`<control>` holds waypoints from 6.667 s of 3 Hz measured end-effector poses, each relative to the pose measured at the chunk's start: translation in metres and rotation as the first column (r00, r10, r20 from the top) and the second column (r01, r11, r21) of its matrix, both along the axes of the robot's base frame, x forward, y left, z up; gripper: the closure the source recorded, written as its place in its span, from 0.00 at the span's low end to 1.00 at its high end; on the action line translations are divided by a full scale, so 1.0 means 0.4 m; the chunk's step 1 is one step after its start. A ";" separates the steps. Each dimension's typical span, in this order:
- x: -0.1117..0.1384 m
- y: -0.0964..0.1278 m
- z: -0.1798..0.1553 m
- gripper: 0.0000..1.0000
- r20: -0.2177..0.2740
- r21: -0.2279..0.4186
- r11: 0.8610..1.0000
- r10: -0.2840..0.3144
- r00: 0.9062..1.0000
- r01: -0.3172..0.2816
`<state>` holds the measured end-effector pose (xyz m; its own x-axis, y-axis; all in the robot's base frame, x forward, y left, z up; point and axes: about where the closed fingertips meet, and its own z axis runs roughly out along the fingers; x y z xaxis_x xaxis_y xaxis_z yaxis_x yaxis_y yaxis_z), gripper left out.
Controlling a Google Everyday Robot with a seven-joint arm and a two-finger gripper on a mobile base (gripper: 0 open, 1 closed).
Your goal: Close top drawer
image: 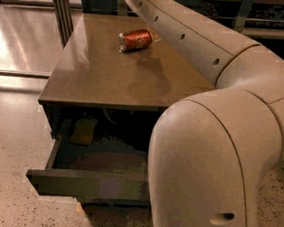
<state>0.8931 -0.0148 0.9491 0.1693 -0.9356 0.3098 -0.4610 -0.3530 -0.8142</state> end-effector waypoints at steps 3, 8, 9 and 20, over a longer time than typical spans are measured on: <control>-0.019 0.017 0.025 0.00 0.122 0.047 0.998 -0.055 0.991 0.049; 0.010 -0.055 0.067 0.00 0.392 -0.088 0.980 -0.133 0.910 0.181; 0.034 -0.153 0.132 0.00 0.476 -0.192 0.962 -0.083 0.875 0.196; -0.072 -0.365 0.225 0.00 0.365 0.049 0.969 0.210 0.907 -0.244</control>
Offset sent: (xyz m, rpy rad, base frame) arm -0.0054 -0.0076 0.0091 0.1089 -0.0735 -0.0554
